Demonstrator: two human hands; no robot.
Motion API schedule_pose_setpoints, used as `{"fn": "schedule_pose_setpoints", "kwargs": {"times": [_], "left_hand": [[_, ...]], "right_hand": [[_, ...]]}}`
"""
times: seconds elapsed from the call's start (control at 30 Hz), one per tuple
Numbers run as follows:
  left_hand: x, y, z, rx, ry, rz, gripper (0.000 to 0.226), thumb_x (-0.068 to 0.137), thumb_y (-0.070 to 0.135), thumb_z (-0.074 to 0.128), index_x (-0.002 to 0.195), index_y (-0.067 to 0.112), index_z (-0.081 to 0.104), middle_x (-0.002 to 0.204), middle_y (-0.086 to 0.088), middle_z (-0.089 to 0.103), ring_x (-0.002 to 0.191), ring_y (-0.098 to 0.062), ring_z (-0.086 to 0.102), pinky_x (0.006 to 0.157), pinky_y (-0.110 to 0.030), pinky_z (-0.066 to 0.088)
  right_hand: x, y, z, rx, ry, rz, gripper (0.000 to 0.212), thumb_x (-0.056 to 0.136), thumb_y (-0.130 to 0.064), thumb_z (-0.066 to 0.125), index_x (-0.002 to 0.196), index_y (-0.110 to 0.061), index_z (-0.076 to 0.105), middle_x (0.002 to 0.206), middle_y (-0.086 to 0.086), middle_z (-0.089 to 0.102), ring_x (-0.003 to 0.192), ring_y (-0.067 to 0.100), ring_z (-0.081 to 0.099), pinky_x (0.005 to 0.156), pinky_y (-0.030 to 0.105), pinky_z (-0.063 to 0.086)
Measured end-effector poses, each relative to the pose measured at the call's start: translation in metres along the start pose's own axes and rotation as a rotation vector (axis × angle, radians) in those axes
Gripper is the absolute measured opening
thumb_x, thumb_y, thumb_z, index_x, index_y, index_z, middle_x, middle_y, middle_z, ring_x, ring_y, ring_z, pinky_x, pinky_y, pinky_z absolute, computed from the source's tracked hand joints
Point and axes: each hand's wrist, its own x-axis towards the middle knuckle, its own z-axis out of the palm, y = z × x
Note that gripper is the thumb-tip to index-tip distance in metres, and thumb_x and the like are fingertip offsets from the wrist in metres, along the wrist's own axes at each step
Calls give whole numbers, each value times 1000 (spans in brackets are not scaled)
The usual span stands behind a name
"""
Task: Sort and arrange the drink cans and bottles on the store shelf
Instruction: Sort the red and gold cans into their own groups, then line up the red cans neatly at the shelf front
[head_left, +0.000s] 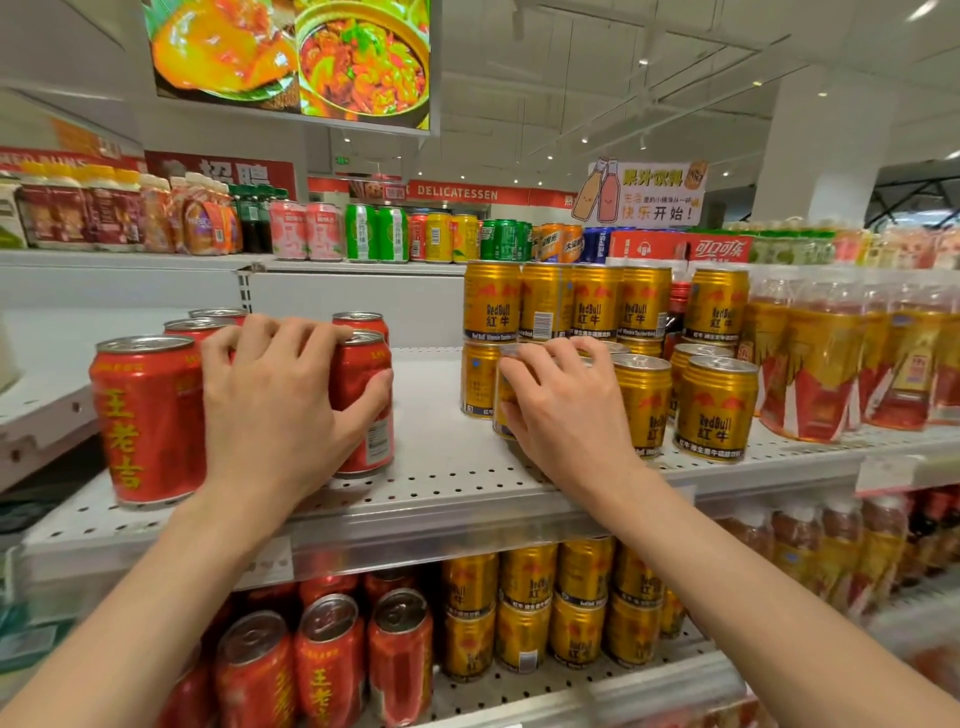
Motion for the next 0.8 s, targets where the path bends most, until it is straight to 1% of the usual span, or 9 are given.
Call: {"fn": "schedule_pose_setpoints", "kwargs": {"times": [0.07,0.17,0.33,0.4,0.47,0.57,0.63,0.7,0.8], "left_hand": [[0,0,0,-1,8,3,55,87,63,52,108,15,69,105,-8,71,101,-34,55,92,-47,33],[-1,0,0,-9,9,3,54,87,63,51,108,16,69,105,-8,71,103,-34,55,93,-47,33],[-1,-1,-2,-21,-1,9,53,87,62,52,110,17,68,107,-6,71,103,-33,55,95,-47,34],[-1,-2,-3,-31,-15,15,54,87,63,51,114,18,68,110,-5,71,106,-32,55,97,-47,33],[-1,-5,-6,-60,-42,31,57,87,62,50,118,19,68,115,-3,70,109,-32,56,101,-48,31],[-2,-14,-12,-211,-76,58,59,87,57,51,128,18,66,128,-1,67,120,-28,53,109,-46,30],[-5,-25,-19,-338,-77,51,56,88,50,54,133,17,63,135,-2,62,128,-25,49,113,-43,32],[-12,-35,-26,-416,-68,24,54,89,42,59,136,16,61,141,-4,57,135,-23,45,117,-39,32],[-32,-50,-41,-477,-39,-8,51,88,34,64,135,15,60,144,-4,55,136,-22,46,116,-32,31]], "right_hand": [[-1,-1,1,-14,10,23,18,92,-24,63,107,-16,69,111,4,71,102,28,62,94,46,41],[1,-4,3,-45,-10,53,15,94,-23,61,105,-16,68,109,5,70,101,29,59,92,45,41],[-1,-6,2,-2,-4,74,22,95,-31,59,108,-16,69,117,5,69,110,28,59,98,46,38],[-3,-5,-3,110,14,86,26,91,-36,61,106,-17,72,122,3,69,115,26,60,102,46,37],[-5,-4,-9,251,22,102,26,91,-36,63,108,-19,73,126,1,68,120,23,59,108,46,36],[-7,-6,-20,440,39,144,27,91,-33,64,113,-18,71,128,1,67,125,21,56,114,46,35],[-9,-13,-29,523,64,168,29,90,-32,62,113,-16,70,126,2,67,123,21,56,112,45,38],[-12,-26,-37,611,61,194,28,91,-30,65,114,-15,69,123,2,67,121,20,58,107,41,43],[-19,-55,-49,811,20,274,25,93,-27,69,116,-18,66,116,-4,67,110,13,61,94,31,52]]}}
